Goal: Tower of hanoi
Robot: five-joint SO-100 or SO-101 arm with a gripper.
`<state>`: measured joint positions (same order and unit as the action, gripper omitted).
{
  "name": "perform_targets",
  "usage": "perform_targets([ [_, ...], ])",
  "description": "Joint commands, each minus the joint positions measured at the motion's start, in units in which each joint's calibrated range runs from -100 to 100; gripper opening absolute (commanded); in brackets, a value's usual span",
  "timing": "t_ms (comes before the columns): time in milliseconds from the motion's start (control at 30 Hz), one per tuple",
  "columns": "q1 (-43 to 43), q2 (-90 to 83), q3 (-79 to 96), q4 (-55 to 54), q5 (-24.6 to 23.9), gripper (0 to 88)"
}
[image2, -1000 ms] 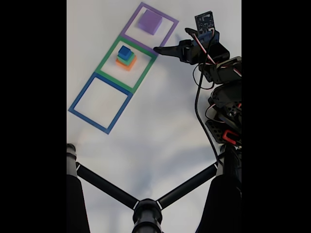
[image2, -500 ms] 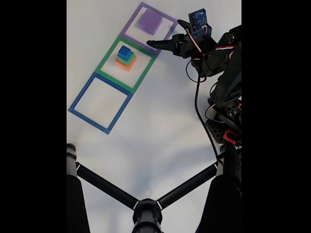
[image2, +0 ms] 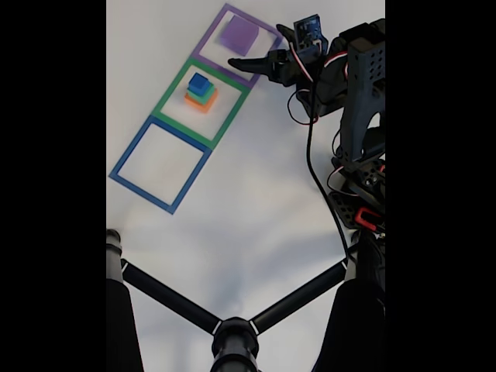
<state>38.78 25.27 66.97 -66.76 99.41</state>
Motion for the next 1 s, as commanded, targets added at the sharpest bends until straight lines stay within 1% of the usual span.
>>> perform_targets([
  [0,-2.0,0.6,-2.7,-2.2,0.6,56.1],
  [467,-1.9,7.3,-13.0,-2.3,0.6,56.8],
  [967,-5.7,9.0,-16.2,-1.6,0.6,57.6],
])
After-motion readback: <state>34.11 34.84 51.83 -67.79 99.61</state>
